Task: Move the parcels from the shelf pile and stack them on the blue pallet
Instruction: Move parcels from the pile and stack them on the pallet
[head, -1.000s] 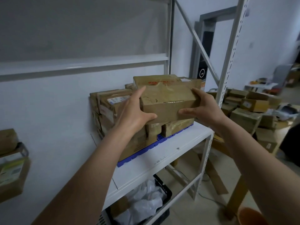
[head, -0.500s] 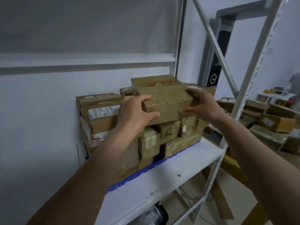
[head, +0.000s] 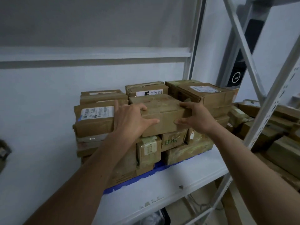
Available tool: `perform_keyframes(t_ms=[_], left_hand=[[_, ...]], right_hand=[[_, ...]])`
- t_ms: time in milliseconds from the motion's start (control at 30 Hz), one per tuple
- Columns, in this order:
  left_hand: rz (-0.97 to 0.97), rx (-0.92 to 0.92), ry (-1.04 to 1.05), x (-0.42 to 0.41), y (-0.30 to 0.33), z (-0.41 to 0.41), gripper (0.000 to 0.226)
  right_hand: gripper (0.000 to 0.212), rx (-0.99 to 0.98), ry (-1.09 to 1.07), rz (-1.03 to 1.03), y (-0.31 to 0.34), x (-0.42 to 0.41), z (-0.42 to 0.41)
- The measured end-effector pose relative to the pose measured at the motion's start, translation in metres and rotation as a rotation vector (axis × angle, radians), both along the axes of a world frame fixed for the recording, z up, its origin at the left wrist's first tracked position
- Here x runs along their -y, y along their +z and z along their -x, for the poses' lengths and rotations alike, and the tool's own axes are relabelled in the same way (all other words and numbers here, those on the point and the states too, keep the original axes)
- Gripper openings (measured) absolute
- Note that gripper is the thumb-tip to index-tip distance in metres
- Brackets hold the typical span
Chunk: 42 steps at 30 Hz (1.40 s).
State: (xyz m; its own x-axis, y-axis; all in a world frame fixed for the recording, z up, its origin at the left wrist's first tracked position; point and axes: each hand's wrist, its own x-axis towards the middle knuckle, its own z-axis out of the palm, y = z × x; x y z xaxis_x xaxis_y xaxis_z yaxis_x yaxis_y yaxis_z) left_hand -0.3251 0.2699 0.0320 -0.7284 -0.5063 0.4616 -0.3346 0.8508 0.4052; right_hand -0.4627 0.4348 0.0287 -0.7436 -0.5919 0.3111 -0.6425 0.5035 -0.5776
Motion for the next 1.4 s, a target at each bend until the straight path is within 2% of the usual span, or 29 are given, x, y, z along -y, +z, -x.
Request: perform_keyframes(t_ms=[267, 533, 667, 800, 967, 1067, 1200, 1333, 1400], left_hand=[[0.107, 0.136, 0.132, -0.012, -0.009, 0.031, 0.065], [0.134, 0.229, 0.201, -0.019, -0.016, 0.041, 0.065], [0.153, 0.269, 0.179, -0.017, -0.007, 0.032, 0.086], [0.116, 0.42, 0.226, -0.001, 0.005, 0.01, 0.103], [0.076, 0.596, 0.387, 0.027, 0.004, -0.016, 0.116], [0.073, 0.659, 0.498, 0.038, 0.004, -0.027, 0.118], [0.059, 0.644, 0.51, 0.039, 0.001, -0.027, 0.117], [0.102, 0.594, 0.461, 0.031, 0.001, -0.015, 0.103], [0.114, 0.579, 0.44, 0.029, 0.001, -0.013, 0.099]], right_hand=[[0.067, 0.003, 0.052, -0.007, -0.01, 0.002, 0.026], [0.068, -0.076, 0.091, -0.2, -0.021, 0.007, 0.037], [0.065, -0.226, 0.15, -0.262, -0.02, 0.007, 0.036], [0.066, -0.434, 0.233, -0.365, -0.015, 0.018, 0.027], [0.069, -0.515, 0.313, -0.485, -0.015, 0.042, 0.014], [0.079, -0.515, 0.36, -0.523, -0.016, 0.053, 0.008], [0.097, -0.541, 0.371, -0.569, -0.016, 0.06, 0.003], [0.095, -0.617, 0.357, -0.575, -0.016, 0.056, 0.006], [0.094, -0.578, 0.374, -0.571, -0.015, 0.055, 0.008]])
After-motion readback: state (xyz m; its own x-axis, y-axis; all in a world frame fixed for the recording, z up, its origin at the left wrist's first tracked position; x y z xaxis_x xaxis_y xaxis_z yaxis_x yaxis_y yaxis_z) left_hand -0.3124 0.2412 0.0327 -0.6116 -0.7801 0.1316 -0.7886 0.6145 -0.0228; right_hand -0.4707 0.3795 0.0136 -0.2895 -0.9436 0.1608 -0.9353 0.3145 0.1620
